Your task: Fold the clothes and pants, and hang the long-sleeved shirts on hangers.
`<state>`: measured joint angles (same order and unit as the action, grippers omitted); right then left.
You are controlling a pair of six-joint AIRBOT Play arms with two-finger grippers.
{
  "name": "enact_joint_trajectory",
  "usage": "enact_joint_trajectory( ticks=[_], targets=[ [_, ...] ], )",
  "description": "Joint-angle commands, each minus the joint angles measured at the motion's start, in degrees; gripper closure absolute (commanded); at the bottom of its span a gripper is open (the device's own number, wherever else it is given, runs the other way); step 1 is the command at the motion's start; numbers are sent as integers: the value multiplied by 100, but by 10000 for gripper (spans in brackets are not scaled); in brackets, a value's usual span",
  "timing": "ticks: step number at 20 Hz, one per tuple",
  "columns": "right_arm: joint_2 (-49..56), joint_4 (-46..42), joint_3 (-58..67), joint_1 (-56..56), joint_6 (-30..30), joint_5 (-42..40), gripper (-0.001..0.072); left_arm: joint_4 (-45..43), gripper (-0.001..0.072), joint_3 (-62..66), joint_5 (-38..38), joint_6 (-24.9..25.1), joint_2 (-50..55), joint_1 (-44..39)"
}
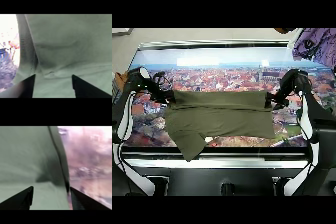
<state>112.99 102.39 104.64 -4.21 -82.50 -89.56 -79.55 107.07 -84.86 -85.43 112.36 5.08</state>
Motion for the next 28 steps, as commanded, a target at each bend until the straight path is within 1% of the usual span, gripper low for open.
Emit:
enact_joint_trajectory(
  ticks=[1, 3, 4, 6, 8, 11, 14, 18, 23, 25, 26, 27, 28],
  targets=[
    [-442, -610, -33, -181, -227, -306, 180, -15, 169, 59, -42, -146, -409, 310],
    [-962, -354, -52, -616, -407, -168, 186, 9, 170, -179, -278, -361, -892, 780],
    [-1213, -72, -166, -905, -535, -63, 195, 68, 170, -551, -267, -420, -1207, 1029],
    [-1753, 669, -824, -1532, -870, 98, 195, 382, 170, -1851, -46, -417, -2024, 1519],
    [-2308, 1091, -1834, -1974, -1064, 297, 195, 774, 170, -3484, 376, -413, -2959, 1818],
    [-2938, 1150, -3034, -2096, -1139, 678, 195, 1298, 170, -5617, 977, -411, -4199, 1834],
    [-3307, 1198, -3674, -2011, -1141, 866, 195, 1956, 169, -7034, 1429, -343, -5007, 1668],
    [-3383, 1259, -3759, -1987, -1156, 866, 195, 2337, 170, -7790, 1823, -240, -5206, 1213],
    [-3381, 1252, -3759, -1987, -1158, 850, 195, 2625, 170, -8054, 2684, -262, -5088, 337],
    [-3381, 1239, -3759, -1987, -1257, 868, 195, 2787, 171, -8056, 2852, -260, -4857, 66],
    [-3381, 1233, -3762, -1989, -1307, 868, 195, 2822, 187, -8056, 2881, -262, -4732, -46],
    [-3381, 1207, -3779, -1989, -1366, 870, 195, 2844, 233, -8052, 2883, -256, -4631, -144],
    [-3381, 1196, -3847, -1989, -1425, 848, 195, 2859, 397, -8054, 2881, -258, -4601, -190]
  ],
)
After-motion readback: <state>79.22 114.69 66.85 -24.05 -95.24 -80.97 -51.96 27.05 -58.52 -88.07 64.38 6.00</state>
